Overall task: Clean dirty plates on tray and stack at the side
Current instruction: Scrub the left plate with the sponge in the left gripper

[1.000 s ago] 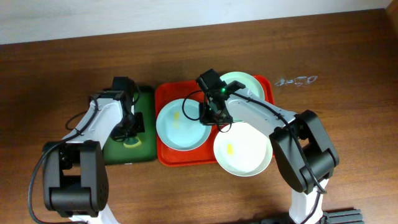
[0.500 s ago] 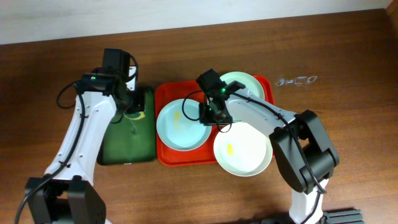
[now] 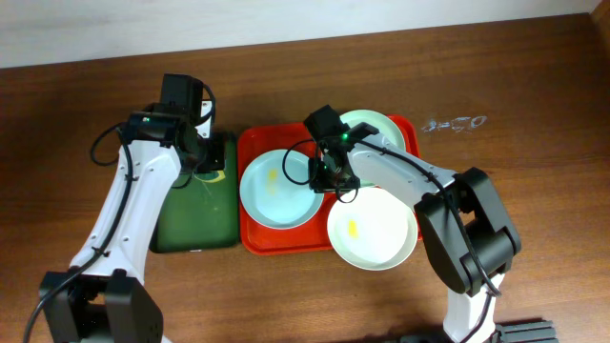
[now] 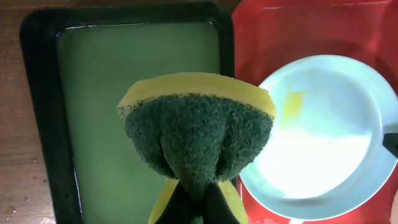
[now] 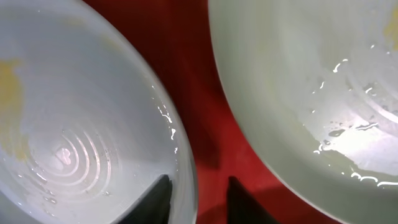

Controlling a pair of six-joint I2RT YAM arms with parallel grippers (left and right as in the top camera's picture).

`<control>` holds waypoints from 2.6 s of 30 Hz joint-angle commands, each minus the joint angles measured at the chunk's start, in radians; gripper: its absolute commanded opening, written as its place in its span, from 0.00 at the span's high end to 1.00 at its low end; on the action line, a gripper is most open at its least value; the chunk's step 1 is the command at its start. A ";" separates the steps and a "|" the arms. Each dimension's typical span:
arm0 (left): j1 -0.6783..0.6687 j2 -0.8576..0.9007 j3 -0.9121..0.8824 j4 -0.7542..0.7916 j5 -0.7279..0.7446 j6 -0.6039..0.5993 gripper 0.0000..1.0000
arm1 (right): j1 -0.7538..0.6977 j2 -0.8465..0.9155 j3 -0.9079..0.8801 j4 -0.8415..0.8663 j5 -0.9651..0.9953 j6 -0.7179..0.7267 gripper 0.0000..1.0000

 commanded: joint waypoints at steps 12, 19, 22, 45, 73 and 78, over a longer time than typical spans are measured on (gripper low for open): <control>-0.089 0.003 0.014 0.020 0.015 0.011 1.00 | -0.003 0.003 0.002 -0.005 -0.013 -0.004 0.96; -0.192 0.121 0.014 0.049 0.015 -0.018 1.00 | -0.003 0.003 0.002 -0.005 -0.013 -0.004 0.96; -0.197 0.187 0.014 0.067 0.015 -0.018 1.00 | -0.003 0.003 0.002 -0.005 -0.013 -0.005 0.96; -0.169 0.243 0.113 0.085 0.262 -0.004 1.00 | -0.003 0.003 0.002 -0.004 -0.013 -0.004 0.96; -0.219 0.291 0.016 0.093 0.029 -0.092 1.00 | -0.003 0.003 0.002 -0.004 -0.012 -0.005 0.96; -0.219 0.294 -0.085 0.155 0.034 -0.158 1.00 | -0.003 0.003 0.002 -0.004 -0.013 -0.005 0.96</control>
